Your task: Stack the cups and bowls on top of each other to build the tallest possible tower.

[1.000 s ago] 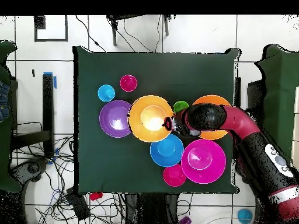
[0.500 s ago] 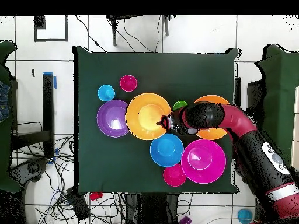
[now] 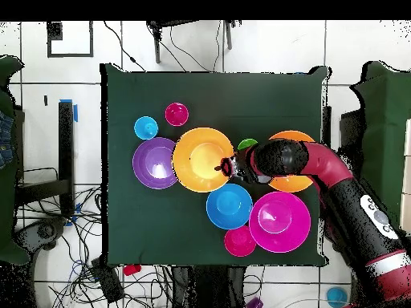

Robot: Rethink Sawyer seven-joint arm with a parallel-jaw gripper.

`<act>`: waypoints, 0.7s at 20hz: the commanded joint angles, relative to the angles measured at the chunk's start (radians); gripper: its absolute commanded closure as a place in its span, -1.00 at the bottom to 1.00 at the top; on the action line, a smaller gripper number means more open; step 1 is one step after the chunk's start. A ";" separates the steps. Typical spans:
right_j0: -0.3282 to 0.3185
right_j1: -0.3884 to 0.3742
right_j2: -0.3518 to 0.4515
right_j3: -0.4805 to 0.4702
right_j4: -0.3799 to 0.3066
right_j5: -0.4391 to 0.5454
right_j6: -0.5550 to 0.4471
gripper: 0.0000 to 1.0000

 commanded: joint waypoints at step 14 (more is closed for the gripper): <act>0.092 -0.055 -0.064 -0.168 -0.187 0.237 -0.454 -1.00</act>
